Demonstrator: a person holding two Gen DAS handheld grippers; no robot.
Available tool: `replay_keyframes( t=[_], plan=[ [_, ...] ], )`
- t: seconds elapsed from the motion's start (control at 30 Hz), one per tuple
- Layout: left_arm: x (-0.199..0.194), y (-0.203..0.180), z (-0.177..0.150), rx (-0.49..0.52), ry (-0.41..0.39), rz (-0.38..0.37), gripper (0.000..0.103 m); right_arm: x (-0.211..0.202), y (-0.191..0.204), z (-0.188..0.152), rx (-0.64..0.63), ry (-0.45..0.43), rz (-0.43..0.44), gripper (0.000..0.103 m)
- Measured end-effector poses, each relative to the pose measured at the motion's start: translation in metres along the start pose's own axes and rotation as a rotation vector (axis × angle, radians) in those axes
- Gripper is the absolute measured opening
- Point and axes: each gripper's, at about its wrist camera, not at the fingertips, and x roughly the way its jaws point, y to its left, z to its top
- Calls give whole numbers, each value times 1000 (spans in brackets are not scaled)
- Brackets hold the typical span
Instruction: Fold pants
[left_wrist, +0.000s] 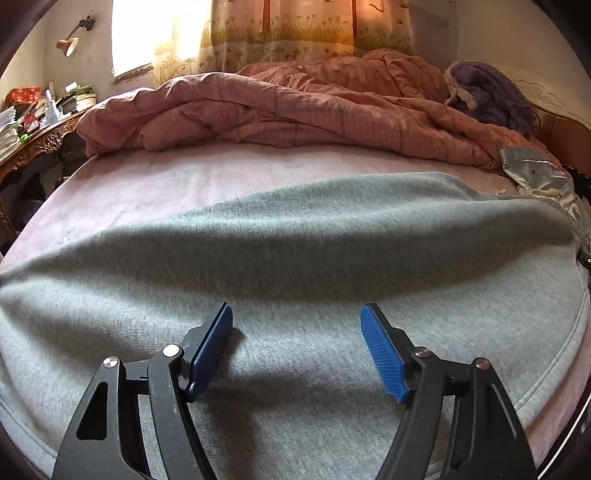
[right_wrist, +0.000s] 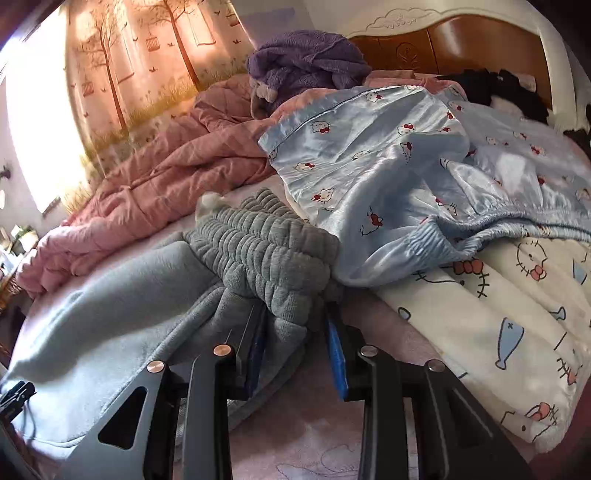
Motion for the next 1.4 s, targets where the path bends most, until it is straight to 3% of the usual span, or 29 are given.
replay_keyframes(
  t=[0.07,0.13,0.17,0.23,0.3,0.33,0.43,0.5,0.57,0.63,0.7,0.77,0.9,0.93,0.97,1.0,1.1,1.23,1.3,1.33,1.4],
  plan=[
    [-5,-2,2,10,-15,-16,71,-1,-3,0,9,8,5,35],
    [-9,-9,7,44,-31,-27,71,-4,-6,2,16,-2,-37,60],
    [-12,-14,13,68,-45,-35,71,-9,-8,1,12,-14,-51,65],
    [-17,-23,29,86,-63,-77,72,-19,-9,1,5,-35,-43,67],
    [-14,-31,53,57,-45,-167,73,-28,-7,5,13,-67,-44,67],
    [-11,-37,66,53,-38,-196,73,-37,-4,8,8,-103,-78,67],
    [7,-67,99,133,-43,-190,73,-66,7,20,-12,-225,-147,67],
    [32,-87,117,181,-4,-192,73,-71,14,31,-35,-229,-73,67],
    [65,-106,132,209,112,-282,53,-62,29,45,-88,-158,63,67],
    [96,-124,140,240,237,-318,39,-42,50,55,-137,-60,198,59],
    [110,-137,142,277,279,-291,40,-24,67,59,-166,13,265,54],
    [114,-141,141,293,273,-277,43,-6,85,62,-214,74,310,54],
    [118,-133,139,235,260,-340,42,25,121,78,-334,123,257,54],
    [117,-131,139,226,240,-342,17,40,130,87,-353,172,238,54],
    [118,-130,140,209,228,-335,4,49,136,91,-365,206,227,54],
    [117,-128,141,184,216,-343,4,61,144,95,-383,235,203,54],
    [107,-125,146,146,134,-332,4,76,152,92,-418,211,149,54],
    [87,-117,161,81,3,-334,0,69,133,73,-350,147,247,54],
    [73,-114,173,64,-111,-249,0,61,125,64,-353,87,255,54],
    [71,-110,178,52,-125,-238,0,60,121,61,-349,66,241,54],
    [86,-104,185,17,-21,-283,0,65,116,57,-334,70,214,54]
  ],
)
